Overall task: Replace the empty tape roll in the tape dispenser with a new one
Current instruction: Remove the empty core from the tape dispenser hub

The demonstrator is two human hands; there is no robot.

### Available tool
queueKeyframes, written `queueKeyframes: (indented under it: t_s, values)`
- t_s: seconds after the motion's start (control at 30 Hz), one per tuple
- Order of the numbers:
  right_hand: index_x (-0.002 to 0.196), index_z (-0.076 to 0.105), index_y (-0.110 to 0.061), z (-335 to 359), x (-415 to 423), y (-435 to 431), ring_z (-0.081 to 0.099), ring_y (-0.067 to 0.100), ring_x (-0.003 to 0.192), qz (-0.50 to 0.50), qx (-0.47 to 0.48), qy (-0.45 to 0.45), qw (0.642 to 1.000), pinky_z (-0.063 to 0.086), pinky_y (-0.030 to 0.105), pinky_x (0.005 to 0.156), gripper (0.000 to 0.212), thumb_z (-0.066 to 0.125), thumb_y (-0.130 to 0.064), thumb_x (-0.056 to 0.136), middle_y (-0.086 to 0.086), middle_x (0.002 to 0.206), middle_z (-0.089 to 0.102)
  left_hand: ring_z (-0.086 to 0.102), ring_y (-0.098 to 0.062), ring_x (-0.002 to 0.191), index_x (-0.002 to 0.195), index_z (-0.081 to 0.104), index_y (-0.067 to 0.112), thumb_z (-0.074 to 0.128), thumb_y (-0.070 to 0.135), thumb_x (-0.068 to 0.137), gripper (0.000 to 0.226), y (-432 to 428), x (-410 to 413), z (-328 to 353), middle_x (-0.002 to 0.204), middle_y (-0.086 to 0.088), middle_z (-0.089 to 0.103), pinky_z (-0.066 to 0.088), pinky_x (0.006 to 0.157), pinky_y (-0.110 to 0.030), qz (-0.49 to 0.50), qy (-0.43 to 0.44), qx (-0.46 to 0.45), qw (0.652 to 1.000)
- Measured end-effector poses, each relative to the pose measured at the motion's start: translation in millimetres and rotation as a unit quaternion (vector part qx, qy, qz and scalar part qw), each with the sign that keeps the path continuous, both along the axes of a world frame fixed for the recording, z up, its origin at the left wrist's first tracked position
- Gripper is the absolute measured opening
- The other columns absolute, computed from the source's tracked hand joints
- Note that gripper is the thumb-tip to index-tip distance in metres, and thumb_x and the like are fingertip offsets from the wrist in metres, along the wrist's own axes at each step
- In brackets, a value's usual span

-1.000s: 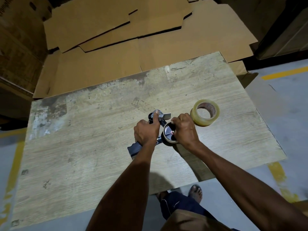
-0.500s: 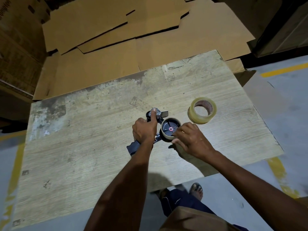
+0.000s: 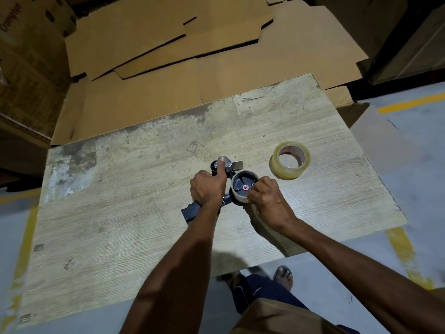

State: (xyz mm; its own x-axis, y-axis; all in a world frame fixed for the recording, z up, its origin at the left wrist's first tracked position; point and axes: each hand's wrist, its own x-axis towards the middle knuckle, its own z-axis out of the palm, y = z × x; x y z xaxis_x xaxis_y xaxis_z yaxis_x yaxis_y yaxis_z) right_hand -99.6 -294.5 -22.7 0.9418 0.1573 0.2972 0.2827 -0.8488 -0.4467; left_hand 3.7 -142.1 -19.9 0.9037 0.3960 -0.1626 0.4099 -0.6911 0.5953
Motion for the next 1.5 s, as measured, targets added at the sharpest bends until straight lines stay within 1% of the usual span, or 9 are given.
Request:
queueKeyframes:
  t_s: [0.13, 0.23, 0.3, 0.47, 0.63, 0.83, 1.07, 1.33, 1.5]
  values:
    - [0.083, 0.076, -0.005, 3, 4, -3, 0.053, 0.027, 0.084, 0.02, 0.018, 0.004, 1.0, 0.038, 0.035, 0.069, 0.034, 0.046, -0.02, 0.085, 0.005, 0.077, 0.061, 0.058, -0.029, 0.062, 0.055, 0.042, 0.014, 0.056, 0.085, 0.08, 0.077, 1, 4, 1, 0.058, -0.003, 0.05, 0.03, 0.052, -0.032, -0.007, 0.005, -0.004, 1.0]
    - [0.087, 0.077, -0.006, 0, 5, -15, 0.053, 0.026, 0.086, 0.028, 0.002, 0.003, 1.0, 0.045, 0.039, 0.068, 0.009, 0.069, -0.006, 0.083, 0.006, 0.081, 0.063, 0.058, -0.029, 0.065, 0.058, 0.045, 0.013, 0.053, 0.085, 0.081, 0.077, -3, 3, -1, 0.062, -0.003, 0.053, 0.033, 0.055, -0.033, -0.016, 0.004, -0.003, 1.0]
    - [0.092, 0.075, -0.008, -4, 2, -19, 0.052, 0.025, 0.089, 0.009, 0.007, 0.007, 1.0, 0.047, 0.04, 0.072, 0.021, 0.083, -0.002, 0.074, 0.005, 0.087, 0.064, 0.058, -0.028, 0.067, 0.061, 0.048, 0.012, 0.051, 0.087, 0.081, 0.077, -5, 2, -2, 0.065, -0.004, 0.057, 0.036, 0.057, -0.034, -0.019, 0.01, -0.001, 1.0]
    - [0.137, 0.053, -0.016, 1, 1, -1, 0.047, 0.024, 0.118, -0.137, 0.092, 0.105, 0.981, 0.042, 0.038, 0.1, 0.084, 0.087, -0.052, 0.069, 0.004, 0.126, 0.054, 0.059, -0.026, 0.067, 0.067, 0.054, 0.01, 0.049, 0.089, 0.08, 0.08, -4, 0, 1, 0.068, -0.004, 0.059, 0.037, 0.055, -0.033, -0.014, 0.017, 0.0, 1.0]
    - [0.147, 0.041, -0.014, -10, 19, 17, 0.044, 0.023, 0.13, -0.182, 0.231, 0.166, 0.941, 0.043, 0.034, 0.107, 0.106, 0.096, -0.041, 0.061, 0.005, 0.137, 0.046, 0.063, -0.028, 0.078, 0.073, 0.06, 0.011, 0.044, 0.093, 0.078, 0.083, -3, -1, 2, 0.078, -0.006, 0.065, 0.047, 0.062, -0.035, -0.023, 0.04, 0.015, 0.999]
    - [0.139, 0.048, -0.023, -23, 20, 18, 0.054, 0.013, 0.123, -0.207, 0.29, 0.146, 0.923, 0.05, 0.031, 0.101, 0.1, 0.098, -0.043, 0.054, -0.005, 0.131, 0.055, 0.064, -0.032, 0.089, 0.084, 0.071, 0.008, 0.032, 0.104, 0.067, 0.105, -6, 3, 12, 0.09, -0.009, 0.068, 0.05, 0.09, -0.046, -0.006, 0.156, 0.061, 0.986]
    - [0.121, 0.063, -0.03, -19, 23, 7, 0.061, 0.009, 0.11, -0.17, 0.295, 0.108, 0.934, 0.053, 0.029, 0.091, 0.077, 0.096, -0.038, 0.052, -0.011, 0.116, 0.062, 0.055, -0.021, 0.062, 0.067, 0.063, 0.007, 0.042, 0.102, 0.067, 0.096, -9, 2, 12, 0.071, -0.006, 0.062, 0.043, 0.057, -0.032, 0.034, 0.117, 0.032, 0.992]
    - [0.125, 0.061, -0.025, -20, 28, -13, 0.06, 0.01, 0.106, -0.081, 0.233, 0.13, 0.96, 0.052, 0.031, 0.089, 0.081, 0.092, -0.044, 0.052, -0.008, 0.115, 0.061, 0.063, -0.029, 0.072, 0.063, 0.065, 0.007, 0.039, 0.104, 0.064, 0.1, -13, 0, 9, 0.07, -0.009, 0.065, 0.05, 0.058, -0.036, 0.021, 0.068, 0.056, 0.996]
    - [0.127, 0.06, -0.02, -16, 36, -20, 0.058, 0.01, 0.104, -0.022, 0.2, 0.125, 0.972, 0.051, 0.029, 0.089, 0.081, 0.092, -0.044, 0.056, -0.006, 0.114, 0.061, 0.062, -0.027, 0.069, 0.062, 0.062, 0.007, 0.047, 0.1, 0.066, 0.094, -14, -2, 12, 0.066, -0.007, 0.063, 0.042, 0.053, -0.032, 0.041, 0.05, 0.038, 0.997]
